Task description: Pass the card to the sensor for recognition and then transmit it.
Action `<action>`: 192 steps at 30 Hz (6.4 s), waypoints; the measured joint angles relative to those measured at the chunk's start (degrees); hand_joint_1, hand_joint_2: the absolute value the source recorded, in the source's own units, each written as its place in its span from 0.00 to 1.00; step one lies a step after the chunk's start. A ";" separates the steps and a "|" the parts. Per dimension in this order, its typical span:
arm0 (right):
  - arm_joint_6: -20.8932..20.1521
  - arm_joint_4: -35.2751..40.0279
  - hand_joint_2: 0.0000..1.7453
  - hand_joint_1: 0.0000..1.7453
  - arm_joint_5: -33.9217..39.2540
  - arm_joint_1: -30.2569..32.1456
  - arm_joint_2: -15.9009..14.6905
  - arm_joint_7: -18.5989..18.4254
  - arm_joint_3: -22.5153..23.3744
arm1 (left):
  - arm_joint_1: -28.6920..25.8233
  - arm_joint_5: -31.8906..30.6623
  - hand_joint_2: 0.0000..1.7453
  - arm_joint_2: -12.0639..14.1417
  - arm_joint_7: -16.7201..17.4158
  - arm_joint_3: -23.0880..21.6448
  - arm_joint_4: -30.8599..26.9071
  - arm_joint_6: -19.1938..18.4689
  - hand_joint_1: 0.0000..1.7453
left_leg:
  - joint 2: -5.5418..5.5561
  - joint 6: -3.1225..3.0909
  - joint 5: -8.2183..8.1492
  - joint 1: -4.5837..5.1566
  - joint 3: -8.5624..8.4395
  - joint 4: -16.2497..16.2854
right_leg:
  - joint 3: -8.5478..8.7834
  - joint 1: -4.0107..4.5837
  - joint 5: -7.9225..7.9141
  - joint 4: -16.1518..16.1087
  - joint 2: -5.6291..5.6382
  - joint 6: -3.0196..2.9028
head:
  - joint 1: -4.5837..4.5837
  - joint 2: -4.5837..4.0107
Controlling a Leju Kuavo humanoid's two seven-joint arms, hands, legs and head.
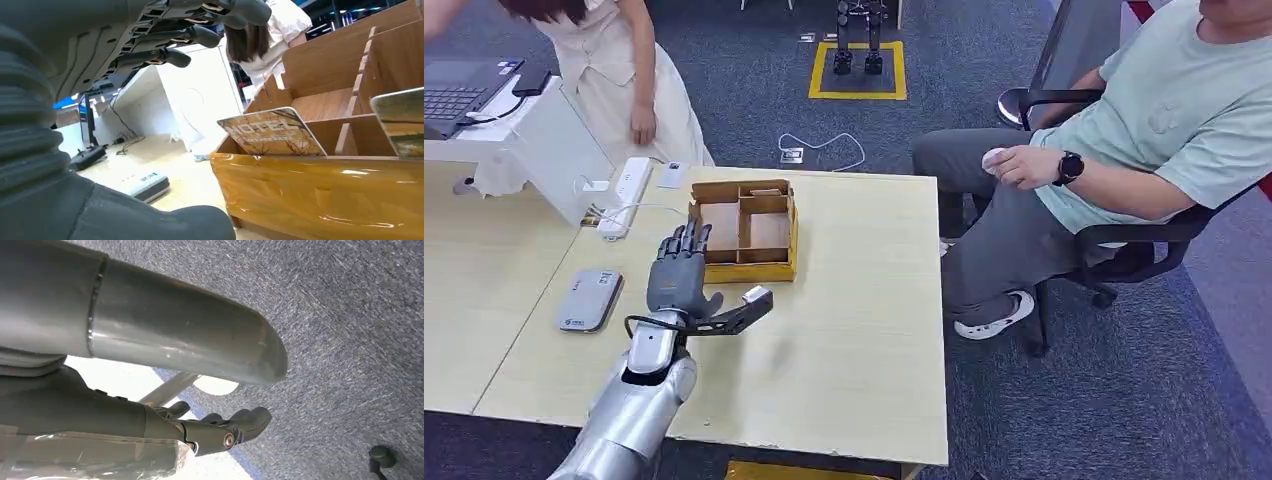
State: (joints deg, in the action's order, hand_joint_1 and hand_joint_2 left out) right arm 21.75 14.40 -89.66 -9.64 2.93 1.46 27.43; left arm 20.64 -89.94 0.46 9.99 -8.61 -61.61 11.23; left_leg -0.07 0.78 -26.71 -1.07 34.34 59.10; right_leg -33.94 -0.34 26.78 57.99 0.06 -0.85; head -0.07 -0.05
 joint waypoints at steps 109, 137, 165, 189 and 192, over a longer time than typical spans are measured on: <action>-0.76 0.09 0.00 0.00 0.00 -0.93 0.33 -0.02 -2.40 | 3.45 0.00 1.00 -0.44 0.79 3.10 9.70 1.75 1.00 | 0.00 0.00 0.00 0.00 0.00 0.00 | 0.01 0.00 0.00 0.00 0.00 0.00 | 0.00 -0.02; -0.74 0.09 0.00 0.00 -0.02 -0.93 0.33 -0.02 -2.40 | 2.69 -0.02 1.00 -0.94 -1.01 5.12 9.73 2.03 0.00 | 0.01 0.00 0.00 0.00 0.00 0.00 | 0.01 0.00 0.00 0.00 -0.01 0.00 | 0.02 -0.02; -0.74 0.11 0.00 0.00 -0.02 -0.97 0.42 -0.02 -2.43 | 3.42 -0.07 1.00 -1.07 -2.19 5.68 9.33 2.16 0.00 | 0.04 -0.12 0.09 0.01 -0.28 -0.01 | 0.37 0.00 -0.04 0.00 -0.13 0.05 | 0.02 -0.02; -0.15 0.17 0.00 0.00 0.57 -0.60 0.42 0.61 -2.32 | -1.45 8.74 1.00 2.97 -13.59 2.80 3.76 -6.43 0.00 | -0.01 -0.12 0.06 0.01 -0.19 -0.01 | 0.20 0.00 -0.02 -0.01 -0.03 0.05 | 0.02 0.00; -0.15 0.17 0.00 0.00 0.57 -0.58 0.42 0.68 -2.27 | -1.87 10.49 1.00 4.30 -13.99 2.03 3.19 -6.40 0.00 | 0.00 -0.12 0.07 0.00 -0.18 -0.01 | 0.20 0.00 -0.02 -0.01 -0.04 0.06 | 0.02 0.00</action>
State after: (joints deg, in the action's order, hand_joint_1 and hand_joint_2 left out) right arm 21.59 14.58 -89.09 -10.22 3.34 2.14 25.16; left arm 18.77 -79.45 4.77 -4.00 -6.58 -58.42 4.83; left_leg -0.07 0.66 -26.65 -1.07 34.16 59.09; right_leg -33.74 -0.34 26.75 57.98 0.02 -0.79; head -0.04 -0.04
